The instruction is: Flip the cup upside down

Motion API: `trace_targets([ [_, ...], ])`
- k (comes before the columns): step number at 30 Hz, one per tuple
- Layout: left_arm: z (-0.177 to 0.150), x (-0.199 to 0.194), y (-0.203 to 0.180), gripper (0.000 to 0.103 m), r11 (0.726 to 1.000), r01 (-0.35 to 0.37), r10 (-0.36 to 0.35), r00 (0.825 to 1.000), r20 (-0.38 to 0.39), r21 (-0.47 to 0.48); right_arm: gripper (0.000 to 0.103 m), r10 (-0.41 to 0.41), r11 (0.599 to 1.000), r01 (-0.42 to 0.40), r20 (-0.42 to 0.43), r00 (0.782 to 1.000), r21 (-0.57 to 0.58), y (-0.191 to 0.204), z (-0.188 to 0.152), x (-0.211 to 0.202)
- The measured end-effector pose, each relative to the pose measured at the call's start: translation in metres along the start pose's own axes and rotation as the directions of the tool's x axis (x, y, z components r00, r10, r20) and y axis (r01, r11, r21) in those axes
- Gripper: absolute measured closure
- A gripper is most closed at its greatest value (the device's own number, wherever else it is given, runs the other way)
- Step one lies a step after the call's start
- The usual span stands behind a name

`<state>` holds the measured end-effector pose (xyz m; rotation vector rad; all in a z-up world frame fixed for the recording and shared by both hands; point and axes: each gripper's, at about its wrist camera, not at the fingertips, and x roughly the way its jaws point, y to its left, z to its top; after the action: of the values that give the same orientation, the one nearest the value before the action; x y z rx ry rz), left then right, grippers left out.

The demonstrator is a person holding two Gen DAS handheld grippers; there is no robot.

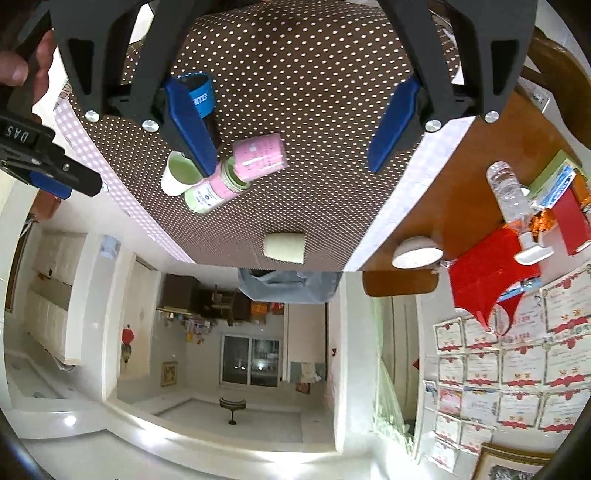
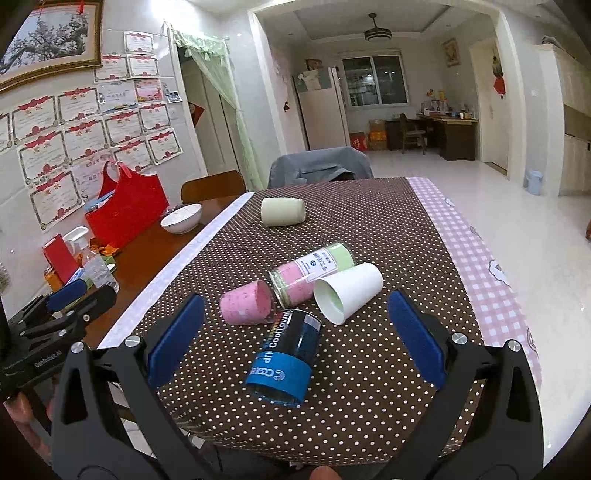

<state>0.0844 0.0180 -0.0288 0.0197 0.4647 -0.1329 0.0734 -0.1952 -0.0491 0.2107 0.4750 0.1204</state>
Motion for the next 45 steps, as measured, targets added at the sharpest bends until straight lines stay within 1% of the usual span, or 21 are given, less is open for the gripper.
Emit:
trace_targets([
  [8,-0.008,-0.032,0.011,0.020,0.999,-0.031,0.032,0.998,0.059,-0.014,0.006,0.014,1.000,-0.014,0.010,1.000,-0.001,0.006,-0.001,-0.013],
  [15,-0.017,-0.039,0.017,0.020,0.999,-0.036,0.037,0.997,0.062,-0.020,0.006,0.024,1.000,-0.024,-0.005,1.000,-0.010,0.013,-0.006,-0.012],
  [25,-0.023,-0.033,0.020,0.020,0.999,-0.039,0.040,0.998,0.056,-0.015,0.006,0.023,1.000,-0.023,-0.029,0.999,-0.021,0.017,-0.010,-0.006],
  [34,-0.029,-0.024,0.024,0.020,0.999,-0.045,0.046,0.998,0.044,-0.029,0.006,0.021,0.999,-0.023,-0.054,0.998,-0.035,0.020,-0.013,0.004],
  [41,-0.035,-0.010,0.022,0.020,0.999,-0.029,0.030,0.999,0.015,-0.035,0.006,0.023,0.999,-0.027,-0.104,0.994,-0.036,0.015,-0.016,0.018],
  [45,-0.034,-0.005,0.021,0.020,0.999,-0.032,0.033,0.999,0.021,-0.035,0.006,0.025,0.998,-0.033,-0.150,0.988,-0.046,0.013,-0.016,0.031],
])
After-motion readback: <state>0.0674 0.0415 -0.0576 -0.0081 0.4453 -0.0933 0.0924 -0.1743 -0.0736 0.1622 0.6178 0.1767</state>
